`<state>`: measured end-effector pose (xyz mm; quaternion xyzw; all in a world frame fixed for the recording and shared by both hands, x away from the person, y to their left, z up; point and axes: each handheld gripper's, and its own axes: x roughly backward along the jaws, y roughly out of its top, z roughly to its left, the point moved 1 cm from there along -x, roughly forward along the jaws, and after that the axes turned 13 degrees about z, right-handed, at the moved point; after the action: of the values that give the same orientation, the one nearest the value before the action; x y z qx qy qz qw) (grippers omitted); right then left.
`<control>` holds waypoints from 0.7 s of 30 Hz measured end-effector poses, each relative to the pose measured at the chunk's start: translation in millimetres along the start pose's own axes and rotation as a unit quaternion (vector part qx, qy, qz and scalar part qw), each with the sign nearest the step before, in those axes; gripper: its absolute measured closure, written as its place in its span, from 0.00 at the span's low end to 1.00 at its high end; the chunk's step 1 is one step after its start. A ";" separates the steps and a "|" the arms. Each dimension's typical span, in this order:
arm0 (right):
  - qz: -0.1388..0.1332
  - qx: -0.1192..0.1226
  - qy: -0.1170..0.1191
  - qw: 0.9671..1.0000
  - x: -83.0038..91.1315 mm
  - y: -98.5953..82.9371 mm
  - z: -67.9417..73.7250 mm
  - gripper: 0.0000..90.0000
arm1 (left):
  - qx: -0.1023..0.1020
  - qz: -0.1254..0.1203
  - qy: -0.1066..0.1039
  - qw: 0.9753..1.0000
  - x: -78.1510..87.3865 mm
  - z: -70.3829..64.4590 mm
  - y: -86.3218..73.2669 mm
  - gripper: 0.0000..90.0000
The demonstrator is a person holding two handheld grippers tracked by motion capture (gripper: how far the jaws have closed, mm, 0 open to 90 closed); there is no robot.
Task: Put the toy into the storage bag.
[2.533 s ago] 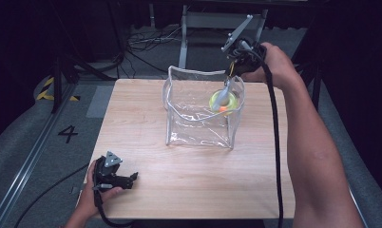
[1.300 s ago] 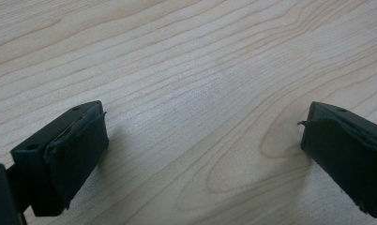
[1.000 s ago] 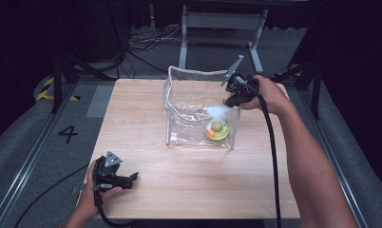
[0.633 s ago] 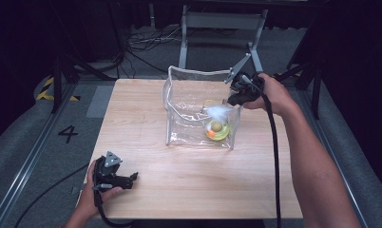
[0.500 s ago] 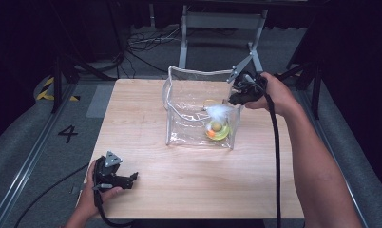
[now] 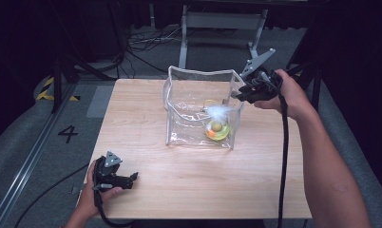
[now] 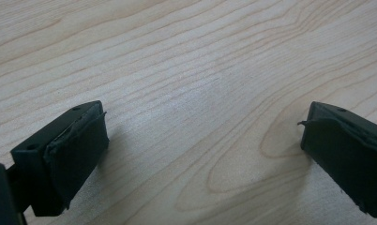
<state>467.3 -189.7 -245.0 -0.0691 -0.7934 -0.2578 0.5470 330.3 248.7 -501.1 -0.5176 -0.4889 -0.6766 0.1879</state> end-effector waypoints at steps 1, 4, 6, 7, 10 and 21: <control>0.000 0.000 0.000 1.000 0.0 0.0 0.0 0.77 | 0.000 0.000 0.000 1.000 0.0 0.0 0.0 0.01; -0.008 -0.004 -0.010 1.000 6.1 -5.8 1.4 0.69 | 0.000 0.000 0.000 1.000 0.0 0.0 0.0 0.01; -0.011 -0.008 -0.016 1.000 8.9 -10.0 1.9 0.67 | 0.000 0.000 0.000 1.000 0.0 0.0 0.0 0.01; -0.012 -0.006 -0.018 1.000 9.9 -11.8 2.5 0.65 | 0.000 0.000 0.000 1.000 0.0 0.0 0.0 0.01; -0.019 -0.008 -0.022 1.000 13.6 -19.6 4.9 0.59 | 0.000 0.000 0.000 1.000 0.0 0.0 0.0 0.01; -0.034 -0.016 -0.059 0.998 22.1 -52.8 15.9 0.43 | 0.000 0.000 0.000 1.000 0.0 0.1 0.0 0.01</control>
<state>424.7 -231.1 -247.0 -0.0658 -0.8218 -0.2844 0.4894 330.3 248.8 -501.1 -0.5174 -0.4885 -0.6770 0.1880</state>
